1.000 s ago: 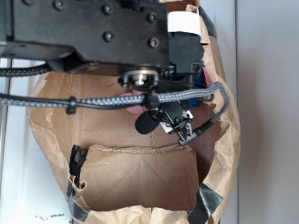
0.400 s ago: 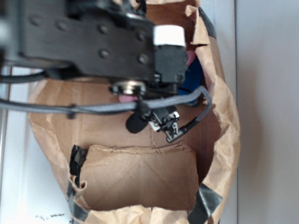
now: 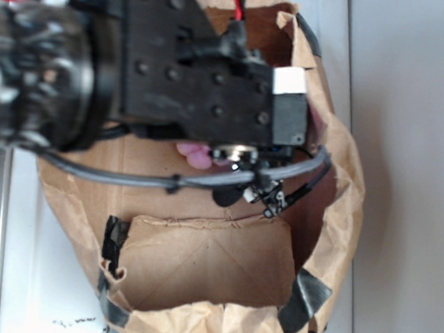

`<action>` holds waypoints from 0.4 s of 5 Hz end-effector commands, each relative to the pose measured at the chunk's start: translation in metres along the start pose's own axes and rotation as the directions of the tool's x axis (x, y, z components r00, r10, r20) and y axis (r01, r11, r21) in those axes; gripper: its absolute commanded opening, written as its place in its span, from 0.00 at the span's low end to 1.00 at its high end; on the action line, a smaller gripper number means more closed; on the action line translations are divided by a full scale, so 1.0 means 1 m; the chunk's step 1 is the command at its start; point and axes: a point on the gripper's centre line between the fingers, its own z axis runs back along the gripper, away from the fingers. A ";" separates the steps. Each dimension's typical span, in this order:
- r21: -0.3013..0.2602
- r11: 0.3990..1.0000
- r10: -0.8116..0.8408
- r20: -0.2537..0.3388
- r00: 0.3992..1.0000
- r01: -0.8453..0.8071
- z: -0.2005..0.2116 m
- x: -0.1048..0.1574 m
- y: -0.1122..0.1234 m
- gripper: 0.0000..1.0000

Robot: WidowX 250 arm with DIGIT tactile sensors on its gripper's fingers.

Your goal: Grab the pink bunny.

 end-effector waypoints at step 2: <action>0.025 0.996 -0.082 0.053 0.995 0.081 -0.025 0.025 -0.016 1.00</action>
